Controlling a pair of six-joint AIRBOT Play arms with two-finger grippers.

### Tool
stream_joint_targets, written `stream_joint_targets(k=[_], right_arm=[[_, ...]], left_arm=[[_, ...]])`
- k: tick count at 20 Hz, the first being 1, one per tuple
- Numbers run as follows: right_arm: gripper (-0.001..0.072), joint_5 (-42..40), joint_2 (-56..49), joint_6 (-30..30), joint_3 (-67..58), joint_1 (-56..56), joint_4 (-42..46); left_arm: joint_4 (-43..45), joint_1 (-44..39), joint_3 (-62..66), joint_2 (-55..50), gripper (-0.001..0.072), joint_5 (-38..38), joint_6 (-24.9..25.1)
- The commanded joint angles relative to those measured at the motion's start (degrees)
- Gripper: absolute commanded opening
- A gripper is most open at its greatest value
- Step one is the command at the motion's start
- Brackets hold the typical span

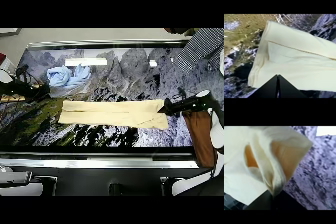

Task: Fold the clothes and pants, and hang the long-sleeved shirts on hangers.

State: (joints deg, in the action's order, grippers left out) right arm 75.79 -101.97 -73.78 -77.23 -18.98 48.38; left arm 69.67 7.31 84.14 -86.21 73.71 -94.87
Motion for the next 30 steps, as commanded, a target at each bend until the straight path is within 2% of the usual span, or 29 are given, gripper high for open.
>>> stream_joint_targets(k=[1, 3, 7, 11, 14, 19, 21, 25, 28, 30], right_arm=[[0.0026, 1.0, 6.6, -6.3, -1.8, 0.2, -0.2], [0.0026, 2.1, 11.0, -10.3, -4.5, 0.3, 1.9], [0.0026, 9.0, 16.5, -14.4, -9.9, 0.2, 5.4], [0.0026, 12.6, 20.6, -17.2, -13.4, 0.2, 8.1], [0.0026, 15.8, 21.7, -17.5, -16.6, 0.2, 9.6], [0.0026, 18.5, 21.9, -17.5, -19.3, 0.2, 9.9], [0.0026, 18.4, 22.1, -17.5, -19.4, 0.2, 9.9], [0.0026, 18.2, 22.1, -16.8, -19.3, 0.3, 9.7], [0.0026, 16.8, 22.1, -16.4, -19.3, 0.3, 9.3], [0.0026, 16.0, 22.1, -16.4, -19.3, 0.6, 8.9]], left_arm=[[-4.3, -4.0, 0.0, -1.0, 0.0013, -2.1, -1.9], [-7.5, -9.0, 0.0, -3.2, 0.0013, -5.7, -3.8], [-22.1, -21.7, 0.0, -11.2, 0.0013, -18.7, -3.7], [-34.6, -34.8, 0.2, -18.8, 0.0013, -32.4, -3.5], [-39.4, -42.6, 3.8, -23.8, 0.0013, -36.6, -3.6], [-39.7, -50.1, 14.1, -32.6, 0.0012, -38.2, -9.0], [-39.7, -51.5, 17.3, -35.3, 0.0013, -38.2, -12.4], [-39.7, -52.9, 22.9, -39.3, 0.0012, -38.1, -15.8], [-39.4, -51.7, 23.7, -38.9, 0.0012, -34.1, -15.7], [-36.5, -48.6, 23.7, -37.4, 0.0011, -26.9, -15.7]])
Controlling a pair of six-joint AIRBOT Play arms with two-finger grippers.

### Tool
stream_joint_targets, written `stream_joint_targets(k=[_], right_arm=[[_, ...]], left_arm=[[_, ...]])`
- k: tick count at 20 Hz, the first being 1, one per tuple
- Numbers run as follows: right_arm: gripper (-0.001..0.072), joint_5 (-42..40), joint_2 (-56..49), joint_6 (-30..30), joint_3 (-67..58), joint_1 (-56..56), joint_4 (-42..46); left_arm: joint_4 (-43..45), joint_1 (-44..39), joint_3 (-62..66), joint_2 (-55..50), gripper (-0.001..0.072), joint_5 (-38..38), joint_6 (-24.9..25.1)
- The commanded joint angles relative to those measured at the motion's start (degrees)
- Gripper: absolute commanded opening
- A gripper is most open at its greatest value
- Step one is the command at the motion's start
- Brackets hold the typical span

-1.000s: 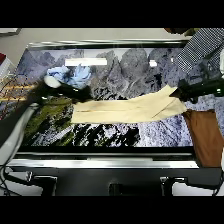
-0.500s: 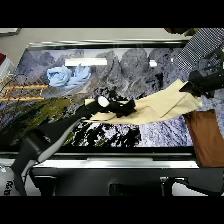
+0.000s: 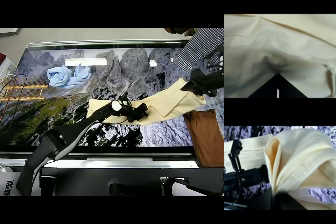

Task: Fold the clothes and pants, and hang the long-sleeved shirts on hangers.

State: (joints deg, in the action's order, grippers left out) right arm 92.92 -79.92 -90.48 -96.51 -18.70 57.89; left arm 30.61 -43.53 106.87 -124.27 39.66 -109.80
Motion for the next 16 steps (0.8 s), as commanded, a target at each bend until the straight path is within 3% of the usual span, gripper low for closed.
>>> stream_joint_targets(k=[1, 4, 10, 16], right_arm=[[0.0026, -1.6, 0.0, 0.8, -0.1, 0.9, -0.6], [0.0026, -3.7, 0.0, 0.0, -0.1, 6.1, -0.6], [0.0026, -12.3, -0.3, -10.4, -0.1, 24.2, 7.7], [0.0026, -24.1, -6.5, -20.9, -0.1, 40.0, 10.3]], left_arm=[[5.8, 4.1, 1.0, 1.9, 0.0011, 11.2, -0.8], [21.1, 10.6, 1.0, 9.0, 0.0012, 24.2, -0.8], [43.7, 25.8, 1.0, 26.4, 0.0013, 45.9, 0.5], [52.6, 37.2, 0.9, 38.4, 0.0014, 51.0, 2.1]])
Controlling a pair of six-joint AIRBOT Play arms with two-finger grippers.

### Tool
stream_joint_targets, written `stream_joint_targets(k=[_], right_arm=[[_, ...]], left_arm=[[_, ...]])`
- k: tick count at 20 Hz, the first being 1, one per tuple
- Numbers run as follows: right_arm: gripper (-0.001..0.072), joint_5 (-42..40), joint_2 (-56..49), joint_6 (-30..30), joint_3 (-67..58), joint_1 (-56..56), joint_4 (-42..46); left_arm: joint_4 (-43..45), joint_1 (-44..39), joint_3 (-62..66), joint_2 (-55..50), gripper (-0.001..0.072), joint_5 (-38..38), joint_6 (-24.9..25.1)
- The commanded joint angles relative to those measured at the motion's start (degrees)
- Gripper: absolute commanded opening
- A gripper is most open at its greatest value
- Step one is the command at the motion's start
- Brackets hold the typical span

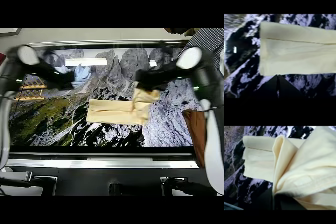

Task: Fold the clothes and pants, and hang the long-sleeved shirts on hangers.

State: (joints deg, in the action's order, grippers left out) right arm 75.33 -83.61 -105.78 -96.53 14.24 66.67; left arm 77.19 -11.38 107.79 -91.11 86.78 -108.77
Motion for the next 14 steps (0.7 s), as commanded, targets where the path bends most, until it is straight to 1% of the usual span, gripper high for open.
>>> stream_joint_targets(k=[1, 4, 6, 12, 13, 14], right_arm=[[0.0026, -8.3, -4.3, -6.5, 0.0, 9.3, 1.5], [0.0026, -11.8, -8.6, -8.9, 0.0, 14.1, 0.7], [0.0026, -14.0, -11.1, -9.1, 0.0, 15.9, -1.3], [0.0027, -18.5, -15.7, -9.0, 0.0, 16.8, -6.8], [0.0054, -18.9, -16.0, -8.9, 0.0, 16.8, -7.8], [0.0168, -19.3, -16.0, -8.9, 0.0, 16.8, -8.9]], left_arm=[[6.1, 6.1, 0.0, 6.3, 0.0014, 3.9, 2.4], [6.1, 8.9, 0.0, 7.5, 0.0014, 4.5, 3.9], [6.6, 9.8, 0.0, 7.5, 0.0014, 4.9, 4.0], [6.9, 10.2, -0.1, 7.2, 0.0014, 4.7, 4.0], [6.9, 10.2, -0.1, 7.2, 0.0014, 4.7, 4.0], [6.9, 10.2, -0.1, 7.1, 0.0014, 4.7, 4.0]])
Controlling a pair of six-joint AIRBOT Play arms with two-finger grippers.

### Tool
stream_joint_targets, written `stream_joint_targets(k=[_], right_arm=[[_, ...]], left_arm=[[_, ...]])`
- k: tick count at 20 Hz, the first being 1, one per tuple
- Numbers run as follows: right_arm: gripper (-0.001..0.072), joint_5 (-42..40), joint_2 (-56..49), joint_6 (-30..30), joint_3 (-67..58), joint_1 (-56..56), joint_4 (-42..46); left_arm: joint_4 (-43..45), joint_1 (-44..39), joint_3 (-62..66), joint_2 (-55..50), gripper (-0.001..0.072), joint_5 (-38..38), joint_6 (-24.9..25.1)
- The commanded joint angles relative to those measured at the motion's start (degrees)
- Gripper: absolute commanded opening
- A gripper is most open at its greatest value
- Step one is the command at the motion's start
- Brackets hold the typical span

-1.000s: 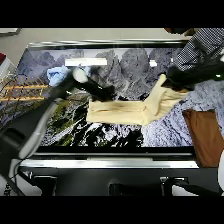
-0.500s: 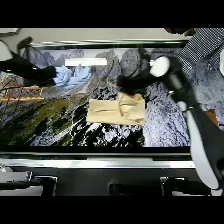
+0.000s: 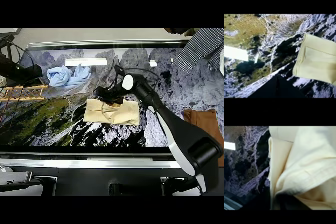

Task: Fold the clothes and pants, and hang the long-sleeved shirts on hangers.

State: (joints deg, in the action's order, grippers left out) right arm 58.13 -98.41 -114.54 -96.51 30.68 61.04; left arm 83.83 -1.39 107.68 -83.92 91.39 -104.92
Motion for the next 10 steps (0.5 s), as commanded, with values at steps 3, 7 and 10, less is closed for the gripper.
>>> stream_joint_targets(k=[3, 7, 10], right_arm=[[0.0336, -3.6, -0.9, 6.1, -0.2, 0.3, -13.0], [0.0463, -0.8, 3.3, 10.5, -0.3, -0.5, -17.1], [0.0475, 3.7, 9.2, 10.5, -0.3, -6.2, -13.0]], left_arm=[[0.3, 0.2, 0.0, 0.0, 0.0014, 0.1, 0.1], [0.3, 0.2, 0.0, 0.0, 0.0014, 0.1, -0.1], [0.3, 0.2, 0.0, 0.0, 0.0014, 0.4, -0.1]])
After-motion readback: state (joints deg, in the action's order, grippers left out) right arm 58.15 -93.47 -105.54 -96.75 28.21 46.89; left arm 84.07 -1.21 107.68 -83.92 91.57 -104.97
